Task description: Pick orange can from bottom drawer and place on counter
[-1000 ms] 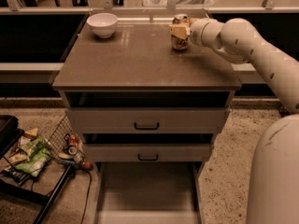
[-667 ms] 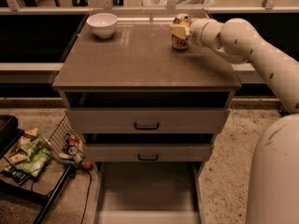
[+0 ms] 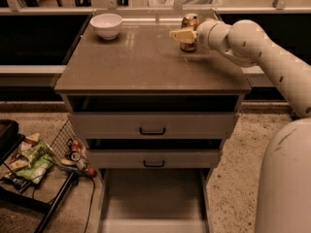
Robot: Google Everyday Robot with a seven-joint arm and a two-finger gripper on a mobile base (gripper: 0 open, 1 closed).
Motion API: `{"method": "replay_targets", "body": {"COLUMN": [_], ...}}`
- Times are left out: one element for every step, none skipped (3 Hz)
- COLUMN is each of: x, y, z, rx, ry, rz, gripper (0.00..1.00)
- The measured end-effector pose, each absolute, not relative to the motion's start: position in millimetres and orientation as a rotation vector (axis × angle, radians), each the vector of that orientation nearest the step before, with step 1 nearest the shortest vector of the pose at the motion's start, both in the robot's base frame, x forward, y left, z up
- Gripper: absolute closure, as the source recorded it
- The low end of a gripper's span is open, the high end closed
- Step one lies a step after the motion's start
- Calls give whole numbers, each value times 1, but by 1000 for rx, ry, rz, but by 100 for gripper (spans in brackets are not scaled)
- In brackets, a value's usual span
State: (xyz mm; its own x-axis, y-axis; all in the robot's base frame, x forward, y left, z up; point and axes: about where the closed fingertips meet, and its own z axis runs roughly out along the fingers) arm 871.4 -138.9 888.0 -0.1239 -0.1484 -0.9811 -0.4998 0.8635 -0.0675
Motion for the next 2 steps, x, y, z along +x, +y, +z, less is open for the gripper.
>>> {"method": "replay_targets", "body": {"x": [865,838], "y": [-151,-193], "z": [912,972], "rx": [-548,-643], "ry": [1682,1659], "rz": [322,271], "gripper": [0,0]}}
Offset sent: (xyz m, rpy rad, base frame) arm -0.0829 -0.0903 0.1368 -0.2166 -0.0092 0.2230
